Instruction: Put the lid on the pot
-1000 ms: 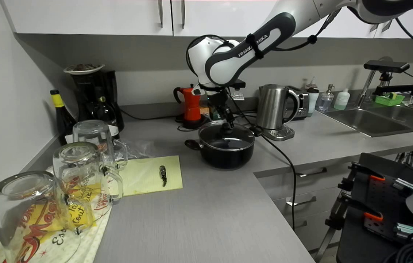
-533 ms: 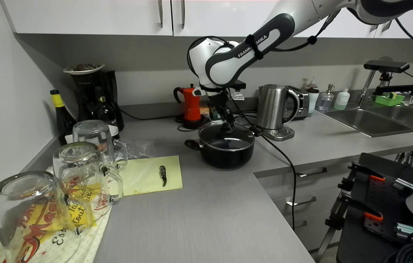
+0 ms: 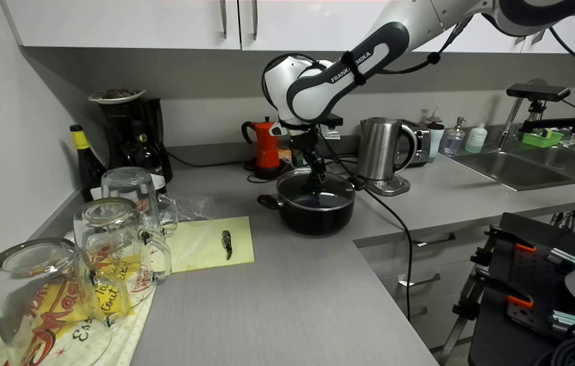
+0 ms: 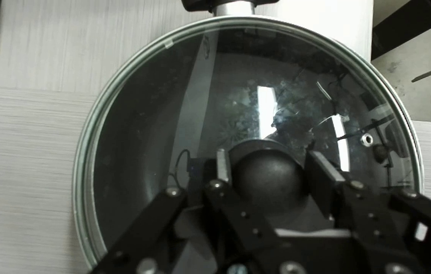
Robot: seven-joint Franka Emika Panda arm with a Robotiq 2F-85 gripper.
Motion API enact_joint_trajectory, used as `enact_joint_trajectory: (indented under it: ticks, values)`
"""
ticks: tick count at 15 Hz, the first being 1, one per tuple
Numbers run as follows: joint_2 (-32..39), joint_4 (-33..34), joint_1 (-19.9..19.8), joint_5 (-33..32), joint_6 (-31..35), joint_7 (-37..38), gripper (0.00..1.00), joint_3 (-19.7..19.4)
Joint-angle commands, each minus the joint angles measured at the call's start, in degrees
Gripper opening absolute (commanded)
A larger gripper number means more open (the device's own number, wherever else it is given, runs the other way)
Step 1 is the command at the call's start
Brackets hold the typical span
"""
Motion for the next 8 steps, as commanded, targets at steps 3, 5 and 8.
enact_joint_trajectory:
  ticks: [3,5,8]
  values:
    - [0.39,1.45,-0.26,1.62,-1.31,-2.23,0.24,0.14]
    - [0.26,1.48,-0.12,1.42,-1.58,-2.15,0.24,0.0]
    - [-0.12,1.29,0.16,0.92,-1.8,-2.03,0.24,-0.21]
